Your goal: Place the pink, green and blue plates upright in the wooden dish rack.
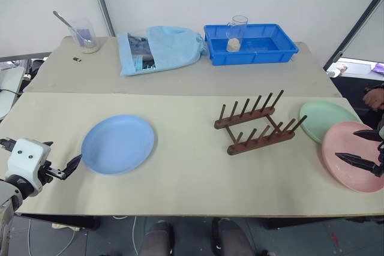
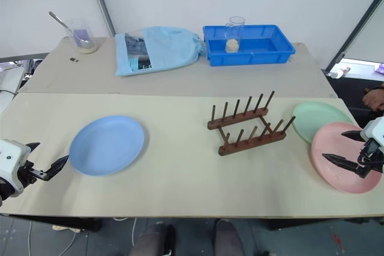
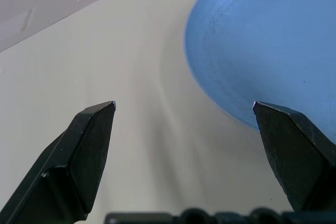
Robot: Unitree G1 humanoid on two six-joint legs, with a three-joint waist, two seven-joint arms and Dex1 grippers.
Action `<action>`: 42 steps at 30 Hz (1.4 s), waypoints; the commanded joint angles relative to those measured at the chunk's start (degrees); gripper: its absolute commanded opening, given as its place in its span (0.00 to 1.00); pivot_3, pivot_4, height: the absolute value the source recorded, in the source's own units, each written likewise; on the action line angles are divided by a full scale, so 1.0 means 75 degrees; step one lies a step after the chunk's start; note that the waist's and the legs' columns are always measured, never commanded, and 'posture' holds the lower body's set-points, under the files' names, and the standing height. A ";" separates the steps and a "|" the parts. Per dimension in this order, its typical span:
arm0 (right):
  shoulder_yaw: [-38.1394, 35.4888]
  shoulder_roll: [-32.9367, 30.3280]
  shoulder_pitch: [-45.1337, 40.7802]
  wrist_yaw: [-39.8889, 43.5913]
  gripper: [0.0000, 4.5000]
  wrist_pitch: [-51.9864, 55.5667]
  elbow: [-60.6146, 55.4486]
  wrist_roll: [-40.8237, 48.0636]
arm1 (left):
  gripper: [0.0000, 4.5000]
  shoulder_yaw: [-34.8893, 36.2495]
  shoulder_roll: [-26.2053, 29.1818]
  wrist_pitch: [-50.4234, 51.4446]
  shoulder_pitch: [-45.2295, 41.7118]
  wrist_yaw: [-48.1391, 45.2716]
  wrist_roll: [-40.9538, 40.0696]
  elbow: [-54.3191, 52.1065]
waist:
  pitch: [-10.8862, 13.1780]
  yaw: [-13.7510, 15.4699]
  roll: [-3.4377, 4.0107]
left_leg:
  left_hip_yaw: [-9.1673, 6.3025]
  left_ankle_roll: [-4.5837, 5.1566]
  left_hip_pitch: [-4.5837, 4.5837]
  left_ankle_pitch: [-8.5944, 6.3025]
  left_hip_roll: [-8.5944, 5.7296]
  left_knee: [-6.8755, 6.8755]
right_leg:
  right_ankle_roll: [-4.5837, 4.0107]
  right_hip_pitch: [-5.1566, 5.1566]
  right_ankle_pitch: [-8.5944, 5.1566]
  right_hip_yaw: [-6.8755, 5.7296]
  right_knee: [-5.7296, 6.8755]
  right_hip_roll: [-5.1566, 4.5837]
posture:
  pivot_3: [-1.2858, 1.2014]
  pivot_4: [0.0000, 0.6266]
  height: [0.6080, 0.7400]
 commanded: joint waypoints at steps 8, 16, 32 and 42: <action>-0.0110 -0.0021 -0.0088 -0.0084 1.00 -0.0145 -0.0034 0.0034 | 1.00 0.0271 -0.0038 -0.0124 -0.0086 -0.0136 -0.0261 -0.0008 | 0.0000 -0.0001 0.0000 | 0.0002 -0.0001 0.0001 0.0000 0.0001 0.0000 | 0.0000 -0.0001 0.0000 0.0002 0.0000 -0.0001 | 0.52 0.24 1.00; -0.0058 -0.0002 -0.0103 -0.0107 1.00 -0.0125 -0.0046 0.0054 | 1.00 0.0463 -0.0124 -0.0298 -0.0095 -0.0464 -0.0675 -0.0043 | 0.0000 -0.0002 0.0000 | 0.0003 0.0000 0.0000 0.0000 0.0000 0.0000 | 0.0000 -0.0001 0.0000 0.0001 0.0000 0.0000 | 0.52 0.24 1.00; -0.0907 0.0182 0.0846 -0.0222 1.00 0.0820 -0.2202 0.0678 | 1.00 -0.2717 -0.0006 0.0722 -0.1908 -0.0939 -0.1101 -0.2433 | -0.0010 0.0158 0.0018 | 0.0008 0.0000 -0.0004 0.0001 -0.0011 0.0008 | 0.0007 0.0013 0.0005 0.0015 -0.0001 -0.0001 | 0.52 0.24 1.00; -0.2614 0.0699 0.2885 -0.0494 1.00 0.3864 -0.6604 0.2080 | 1.00 -0.6589 -0.2892 0.0433 -0.4506 -0.0230 0.0392 -0.0452 | -0.0017 0.0210 0.0024 | -0.0016 0.0062 -0.0007 0.0036 0.0004 0.0018 | 0.0005 0.0025 0.0010 0.0064 -0.0006 0.0080 | 0.52 0.24 1.00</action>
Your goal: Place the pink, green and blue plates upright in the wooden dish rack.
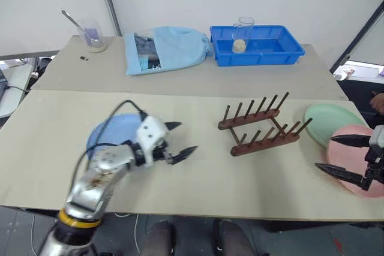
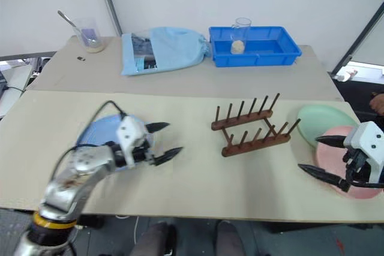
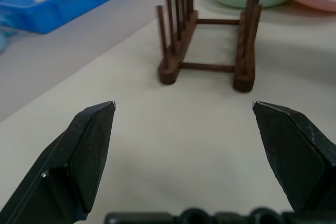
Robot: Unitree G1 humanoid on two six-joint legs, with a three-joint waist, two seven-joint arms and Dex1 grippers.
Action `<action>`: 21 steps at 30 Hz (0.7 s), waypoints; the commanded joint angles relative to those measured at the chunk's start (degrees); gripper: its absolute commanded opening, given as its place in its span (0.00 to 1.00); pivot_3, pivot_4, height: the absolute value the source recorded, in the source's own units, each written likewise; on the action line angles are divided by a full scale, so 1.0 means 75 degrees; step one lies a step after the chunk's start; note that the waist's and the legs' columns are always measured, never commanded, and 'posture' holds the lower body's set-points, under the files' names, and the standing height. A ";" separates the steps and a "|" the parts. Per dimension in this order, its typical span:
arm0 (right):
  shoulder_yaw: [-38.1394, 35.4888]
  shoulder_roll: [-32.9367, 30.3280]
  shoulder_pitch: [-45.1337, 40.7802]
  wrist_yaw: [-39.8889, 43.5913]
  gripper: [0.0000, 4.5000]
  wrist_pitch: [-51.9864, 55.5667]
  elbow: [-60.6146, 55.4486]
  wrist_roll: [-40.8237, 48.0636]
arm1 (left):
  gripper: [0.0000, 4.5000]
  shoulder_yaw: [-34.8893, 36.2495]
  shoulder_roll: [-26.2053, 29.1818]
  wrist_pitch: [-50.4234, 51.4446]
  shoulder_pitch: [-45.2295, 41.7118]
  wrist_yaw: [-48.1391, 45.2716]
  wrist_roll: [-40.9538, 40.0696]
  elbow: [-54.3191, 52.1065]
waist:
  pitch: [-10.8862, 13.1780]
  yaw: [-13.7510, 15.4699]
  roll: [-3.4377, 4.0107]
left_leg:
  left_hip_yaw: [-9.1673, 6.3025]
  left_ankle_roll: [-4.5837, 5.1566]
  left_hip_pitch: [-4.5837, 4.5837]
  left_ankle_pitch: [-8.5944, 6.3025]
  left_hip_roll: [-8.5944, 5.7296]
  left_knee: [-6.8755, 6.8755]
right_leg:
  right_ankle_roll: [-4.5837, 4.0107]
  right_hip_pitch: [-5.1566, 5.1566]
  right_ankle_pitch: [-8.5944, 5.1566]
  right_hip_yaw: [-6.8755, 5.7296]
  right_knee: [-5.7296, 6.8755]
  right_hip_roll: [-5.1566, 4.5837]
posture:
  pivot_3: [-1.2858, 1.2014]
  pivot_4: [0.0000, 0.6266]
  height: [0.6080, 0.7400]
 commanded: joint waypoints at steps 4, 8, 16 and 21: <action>-0.0882 0.0238 0.0374 -0.0310 1.00 0.1083 -0.1230 0.0471 | 1.00 -0.1425 -0.1210 -0.0940 -0.0761 -0.0172 0.0798 0.1530 | 0.0002 -0.0004 -0.0006 | -0.0005 -0.0001 0.0001 0.0000 -0.0012 0.0011 | 0.0003 0.0001 0.0002 0.0054 -0.0002 0.0026 | 0.52 0.24 1.00; -0.0992 0.0405 0.0553 -0.0422 1.00 0.1349 -0.1644 0.0535 | 1.00 -0.1981 -0.1972 -0.1712 -0.1227 -0.0103 0.1399 0.3018 | 0.0002 -0.0014 -0.0006 | -0.0002 0.0000 0.0002 0.0000 -0.0028 0.0012 | 0.0006 0.0000 0.0003 0.0087 -0.0002 0.0031 | 0.52 0.24 1.00; -0.1191 0.0667 0.0842 -0.0535 1.00 0.1786 -0.2352 0.0821 | 1.00 -0.2075 -0.3104 -0.2624 -0.1892 0.0192 0.1965 0.4951 | 0.0003 -0.0047 -0.0008 | -0.0002 0.0003 -0.0008 -0.0001 -0.0035 0.0012 | 0.0016 -0.0004 0.0007 0.0115 -0.0008 0.0040 | 0.52 0.24 1.00; -0.1297 0.0807 0.1037 -0.0583 1.00 0.1831 -0.2546 0.0876 | 0.70 -0.2016 -0.3514 -0.2906 -0.2204 0.0253 0.2181 0.5719 | 0.0003 -0.0036 -0.0009 | -0.0005 0.0005 -0.0017 -0.0002 -0.0037 0.0014 | 0.0017 -0.0006 0.0006 0.0116 -0.0009 0.0042 | 0.52 0.24 1.00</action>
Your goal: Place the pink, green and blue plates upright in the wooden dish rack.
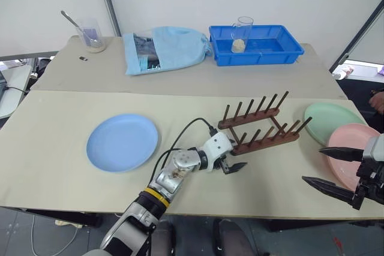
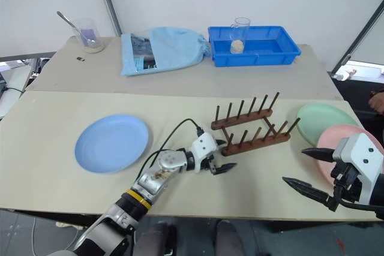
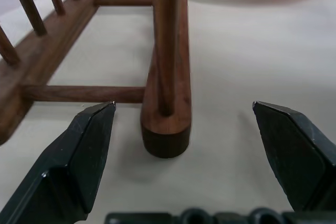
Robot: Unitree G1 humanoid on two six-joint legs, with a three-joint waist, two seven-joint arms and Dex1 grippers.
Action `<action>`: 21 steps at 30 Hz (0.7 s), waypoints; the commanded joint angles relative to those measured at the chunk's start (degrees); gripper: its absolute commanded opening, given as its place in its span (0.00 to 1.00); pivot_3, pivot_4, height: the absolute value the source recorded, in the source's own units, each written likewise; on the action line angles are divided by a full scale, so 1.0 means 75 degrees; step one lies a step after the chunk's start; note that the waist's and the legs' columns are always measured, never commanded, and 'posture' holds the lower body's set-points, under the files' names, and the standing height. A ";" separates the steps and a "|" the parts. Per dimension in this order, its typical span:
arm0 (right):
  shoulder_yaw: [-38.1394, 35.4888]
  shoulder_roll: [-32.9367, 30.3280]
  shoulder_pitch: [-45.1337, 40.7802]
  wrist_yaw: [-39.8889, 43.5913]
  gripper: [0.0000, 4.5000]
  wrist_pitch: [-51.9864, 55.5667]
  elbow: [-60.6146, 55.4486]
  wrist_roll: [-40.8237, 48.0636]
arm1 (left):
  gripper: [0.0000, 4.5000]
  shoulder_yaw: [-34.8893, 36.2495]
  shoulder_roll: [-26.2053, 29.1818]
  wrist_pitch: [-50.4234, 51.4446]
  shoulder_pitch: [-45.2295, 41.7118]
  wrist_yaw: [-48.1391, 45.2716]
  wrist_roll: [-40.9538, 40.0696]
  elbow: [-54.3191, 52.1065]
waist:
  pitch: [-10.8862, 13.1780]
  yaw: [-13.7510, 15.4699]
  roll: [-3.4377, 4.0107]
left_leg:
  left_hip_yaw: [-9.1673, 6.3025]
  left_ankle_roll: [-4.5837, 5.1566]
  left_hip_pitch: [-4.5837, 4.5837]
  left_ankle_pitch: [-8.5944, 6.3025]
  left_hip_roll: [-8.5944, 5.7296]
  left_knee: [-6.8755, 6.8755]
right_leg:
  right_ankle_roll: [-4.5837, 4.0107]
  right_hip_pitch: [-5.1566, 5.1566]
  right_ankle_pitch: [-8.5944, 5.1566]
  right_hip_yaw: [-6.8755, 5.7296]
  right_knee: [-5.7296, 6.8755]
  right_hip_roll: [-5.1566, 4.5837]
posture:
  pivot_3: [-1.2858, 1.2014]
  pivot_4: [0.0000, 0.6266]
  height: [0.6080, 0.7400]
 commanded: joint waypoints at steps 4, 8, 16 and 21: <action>-0.0389 0.0116 0.0175 -0.0043 1.00 -0.0026 -0.0261 0.0082 | 0.27 0.0094 -0.0246 -0.0379 -0.0226 -0.0064 0.0166 0.0311 | 0.0000 -0.0012 0.0000 | 0.0001 0.0000 0.0000 0.0000 -0.0001 0.0000 | 0.0001 0.0000 0.0000 0.0002 -0.0001 -0.0001 | 0.52 0.24 1.00; -0.0423 0.0212 0.0313 -0.0022 1.00 -0.0112 -0.0280 0.0041 | 0.19 0.0138 0.0017 -0.0470 -0.0146 -0.0437 0.0149 0.0165 | 0.0000 -0.0019 0.0000 | -0.0001 -0.0001 0.0002 0.0000 0.0001 -0.0001 | 0.0001 0.0000 0.0000 0.0001 0.0001 0.0001 | 0.52 0.24 1.00; -0.0769 0.0479 0.1038 0.0236 1.00 -0.0198 -0.0517 0.0000 | 0.19 0.0371 0.0991 -0.0697 -0.0601 -0.2706 -0.0660 -0.0272 | -0.0002 -0.0022 0.0004 | 0.0001 -0.0001 -0.0003 -0.0001 0.0009 -0.0004 | -0.0001 -0.0011 -0.0001 0.0001 0.0002 0.0008 | 0.52 0.24 1.00; -0.0596 0.0729 0.1385 0.0195 1.00 -0.0426 -0.0714 -0.0178 | 0.19 0.0336 0.0850 -0.1334 -0.1131 -0.3238 -0.0455 0.0720 | -0.0002 0.0042 0.0004 | 0.0000 -0.0001 -0.0026 0.0000 -0.0003 0.0007 | 0.0002 -0.0012 0.0000 0.0004 -0.0006 -0.0002 | 0.52 0.24 1.00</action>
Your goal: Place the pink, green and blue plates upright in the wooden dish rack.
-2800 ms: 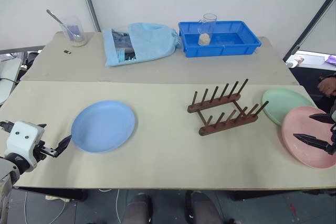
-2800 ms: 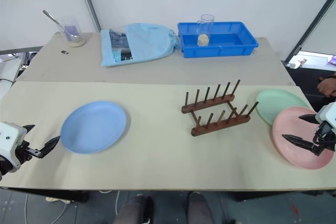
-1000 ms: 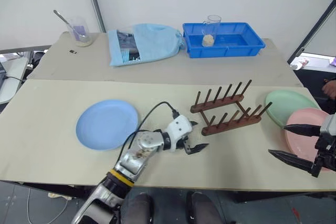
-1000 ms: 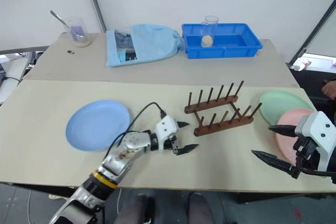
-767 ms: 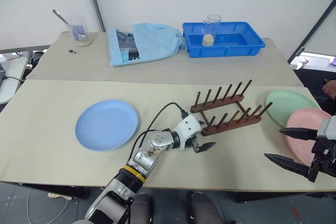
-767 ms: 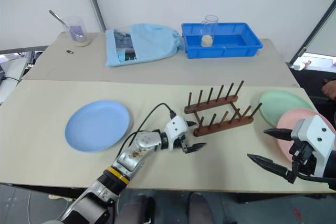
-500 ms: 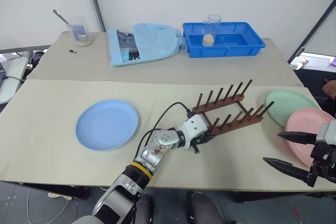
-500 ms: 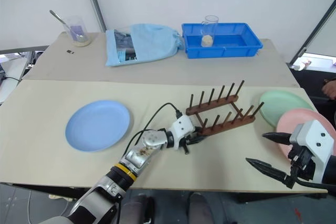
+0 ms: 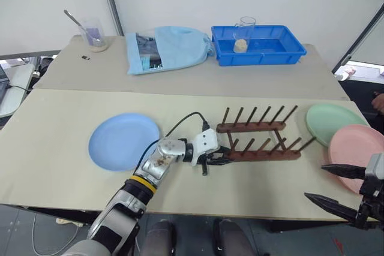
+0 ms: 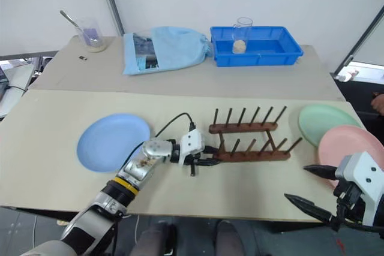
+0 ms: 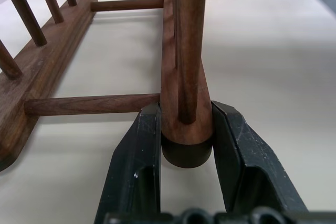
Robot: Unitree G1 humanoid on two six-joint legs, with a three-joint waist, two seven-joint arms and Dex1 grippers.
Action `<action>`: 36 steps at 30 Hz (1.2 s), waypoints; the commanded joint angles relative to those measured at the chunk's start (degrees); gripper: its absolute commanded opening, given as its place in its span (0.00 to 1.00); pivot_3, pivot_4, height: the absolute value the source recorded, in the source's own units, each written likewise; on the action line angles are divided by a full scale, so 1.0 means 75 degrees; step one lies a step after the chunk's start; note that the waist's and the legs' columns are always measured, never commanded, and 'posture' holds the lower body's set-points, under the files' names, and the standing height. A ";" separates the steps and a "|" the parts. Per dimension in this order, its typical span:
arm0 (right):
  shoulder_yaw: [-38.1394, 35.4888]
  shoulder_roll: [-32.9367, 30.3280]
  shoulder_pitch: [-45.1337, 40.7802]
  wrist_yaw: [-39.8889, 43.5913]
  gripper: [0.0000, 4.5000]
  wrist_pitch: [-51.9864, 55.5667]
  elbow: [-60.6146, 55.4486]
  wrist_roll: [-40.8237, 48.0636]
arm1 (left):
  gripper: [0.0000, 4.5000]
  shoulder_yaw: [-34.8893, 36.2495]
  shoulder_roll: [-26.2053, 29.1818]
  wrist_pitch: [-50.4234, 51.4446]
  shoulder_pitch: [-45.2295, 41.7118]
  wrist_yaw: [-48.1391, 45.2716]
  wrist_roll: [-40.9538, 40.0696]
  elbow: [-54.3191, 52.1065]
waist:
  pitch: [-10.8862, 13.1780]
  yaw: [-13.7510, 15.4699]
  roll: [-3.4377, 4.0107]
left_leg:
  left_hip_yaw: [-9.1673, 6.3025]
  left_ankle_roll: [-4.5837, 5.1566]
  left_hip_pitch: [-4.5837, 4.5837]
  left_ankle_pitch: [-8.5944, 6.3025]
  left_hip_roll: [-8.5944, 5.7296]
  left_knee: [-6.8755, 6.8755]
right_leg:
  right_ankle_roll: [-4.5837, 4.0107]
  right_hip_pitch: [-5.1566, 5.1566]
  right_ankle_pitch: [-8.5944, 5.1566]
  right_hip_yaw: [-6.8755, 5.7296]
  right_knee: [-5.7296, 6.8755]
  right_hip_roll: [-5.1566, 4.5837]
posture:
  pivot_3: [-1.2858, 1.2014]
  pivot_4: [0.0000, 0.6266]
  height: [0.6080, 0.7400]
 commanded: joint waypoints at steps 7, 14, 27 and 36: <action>0.0150 0.0294 0.0329 -0.0181 1.00 -0.0380 -0.0348 -0.0282 | 0.30 0.0214 -0.0730 -0.1204 -0.1081 -0.0125 0.0212 0.1986 | 0.0002 -0.0021 -0.0003 | -0.0005 0.0001 -0.0007 0.0000 0.0001 -0.0001 | 0.0002 -0.0004 0.0000 0.0000 0.0000 0.0006 | 0.52 0.24 1.00; 0.0530 0.0208 0.0269 -0.0247 1.00 -0.0570 -0.0168 -0.0537 | 0.99 0.0347 -0.0112 -0.1660 -0.0851 -0.0453 0.0251 0.1129 | 0.0001 -0.0087 -0.0001 | -0.0009 0.0001 -0.0004 0.0000 0.0006 -0.0002 | 0.0002 -0.0004 0.0000 0.0001 0.0004 0.0010 | 0.52 0.24 1.00; 0.2737 -0.0730 -0.1298 -0.0870 0.59 -0.1128 0.1528 -0.2195 | 0.49 -0.0175 0.1085 0.2123 0.1411 -0.0314 -0.0366 -0.3851 | -0.0004 -0.0022 0.0007 | 0.0003 0.0000 0.0006 0.0001 0.0001 0.0002 | 0.0002 0.0002 0.0000 0.0012 0.0006 -0.0006 | 0.52 0.24 1.00; 0.4495 -0.0889 -0.2829 -0.1266 0.01 -0.2003 0.3328 -0.3376 | 0.00 -0.0982 -0.0063 0.2162 0.1442 0.1619 0.0923 -0.3005 | -0.0004 -0.0091 0.0006 | -0.0004 0.0004 0.0001 0.0003 0.0000 0.0011 | 0.0002 0.0002 0.0000 0.0019 0.0010 0.0015 | 0.52 0.24 1.00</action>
